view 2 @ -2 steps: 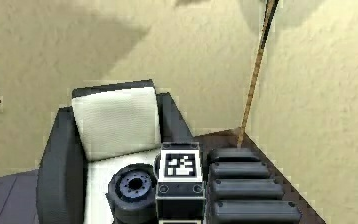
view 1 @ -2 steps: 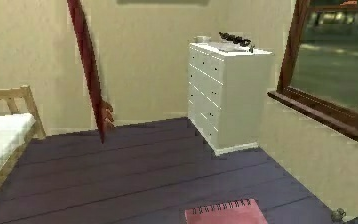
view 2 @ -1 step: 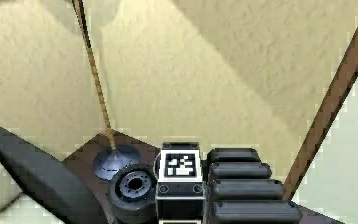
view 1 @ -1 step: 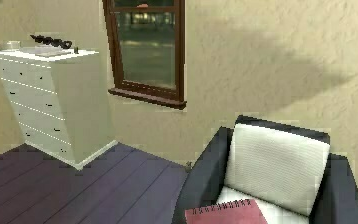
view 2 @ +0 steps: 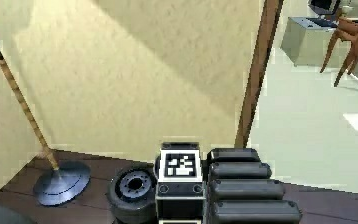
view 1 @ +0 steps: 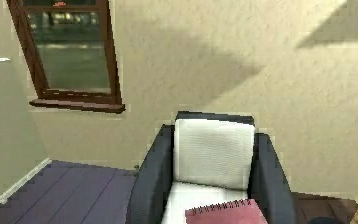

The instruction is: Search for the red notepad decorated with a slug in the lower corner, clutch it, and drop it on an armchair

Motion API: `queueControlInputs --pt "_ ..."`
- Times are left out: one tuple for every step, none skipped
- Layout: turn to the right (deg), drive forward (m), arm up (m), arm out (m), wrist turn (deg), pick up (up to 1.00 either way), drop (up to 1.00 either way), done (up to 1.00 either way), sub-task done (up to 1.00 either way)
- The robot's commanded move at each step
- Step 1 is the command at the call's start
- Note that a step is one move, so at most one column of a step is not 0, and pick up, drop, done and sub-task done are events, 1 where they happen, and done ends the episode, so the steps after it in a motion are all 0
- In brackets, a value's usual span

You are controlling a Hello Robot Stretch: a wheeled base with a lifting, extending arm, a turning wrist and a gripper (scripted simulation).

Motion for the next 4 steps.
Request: queueControlInputs --pt "0.0 0.35 0.00 0.00 0.0 0.00 0.00 0.00 0.00" --pt "-45.0 0.00 0.00 0.00 0.0 0.00 0.00 0.00 0.00" --pt "-45.0 0.00 0.00 0.00 0.0 0.00 0.00 0.00 0.00" --pt "-45.0 0.00 0.00 0.00 0.0 0.00 0.00 0.00 0.00"
